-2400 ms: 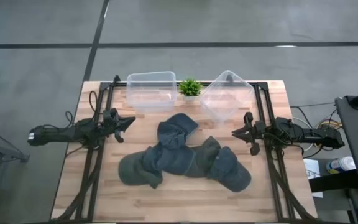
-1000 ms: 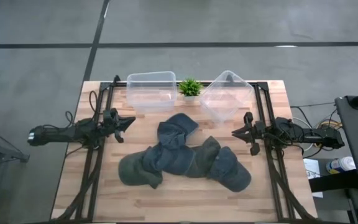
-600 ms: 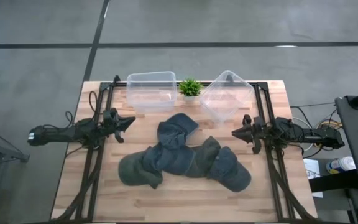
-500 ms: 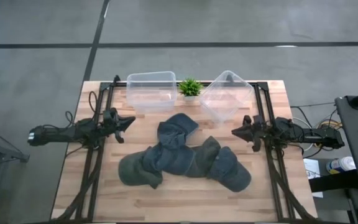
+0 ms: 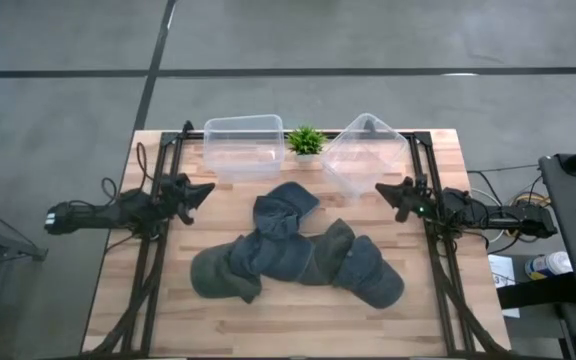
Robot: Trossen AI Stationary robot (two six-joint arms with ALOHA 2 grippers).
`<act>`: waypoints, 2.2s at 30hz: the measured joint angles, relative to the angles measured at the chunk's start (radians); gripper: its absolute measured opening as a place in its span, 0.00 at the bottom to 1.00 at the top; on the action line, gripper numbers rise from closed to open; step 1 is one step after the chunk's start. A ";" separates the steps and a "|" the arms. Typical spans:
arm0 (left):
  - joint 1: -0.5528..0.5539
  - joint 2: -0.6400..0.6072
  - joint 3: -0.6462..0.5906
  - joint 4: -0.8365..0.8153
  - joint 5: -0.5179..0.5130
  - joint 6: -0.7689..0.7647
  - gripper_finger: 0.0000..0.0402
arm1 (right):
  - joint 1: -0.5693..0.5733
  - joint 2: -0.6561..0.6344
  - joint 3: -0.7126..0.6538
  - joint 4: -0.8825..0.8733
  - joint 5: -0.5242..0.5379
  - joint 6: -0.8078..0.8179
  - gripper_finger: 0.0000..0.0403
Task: Pick and place caps into container
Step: Put the right blue cap into the right transparent container
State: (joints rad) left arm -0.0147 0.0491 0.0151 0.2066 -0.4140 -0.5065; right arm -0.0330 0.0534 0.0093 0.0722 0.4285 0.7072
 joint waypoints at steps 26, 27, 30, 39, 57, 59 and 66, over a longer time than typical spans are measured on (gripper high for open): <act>0.005 0.008 0.030 0.119 -0.325 -0.238 0.00 | 0.000 0.018 0.000 0.295 -0.012 0.209 0.11; 0.005 0.014 0.047 0.119 -0.325 -0.238 0.00 | 0.000 0.022 0.000 0.325 -0.014 0.194 0.11; 0.005 0.056 0.123 0.097 -0.318 -0.193 0.00 | 0.000 0.036 0.004 0.388 -0.030 0.157 0.11; 0.005 0.305 0.478 -0.220 -0.286 -0.108 0.00 | 0.000 0.204 0.238 0.184 -0.077 0.027 0.11; 0.005 0.752 0.916 -0.520 -0.201 0.216 0.00 | 0.000 0.731 0.955 -0.805 -0.390 -0.098 0.13; 0.005 0.773 0.912 -0.539 -0.187 0.213 0.00 | 0.002 0.787 1.000 -0.876 -0.473 -0.109 0.18; 0.005 0.805 0.914 -0.533 -0.183 0.213 0.00 | 0.013 0.989 1.123 -1.055 -0.718 -0.223 0.42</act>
State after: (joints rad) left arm -0.0097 0.8541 0.9296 -0.3263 -0.5968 -0.2939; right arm -0.0196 1.0426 1.1322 -0.9830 -0.2897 0.4843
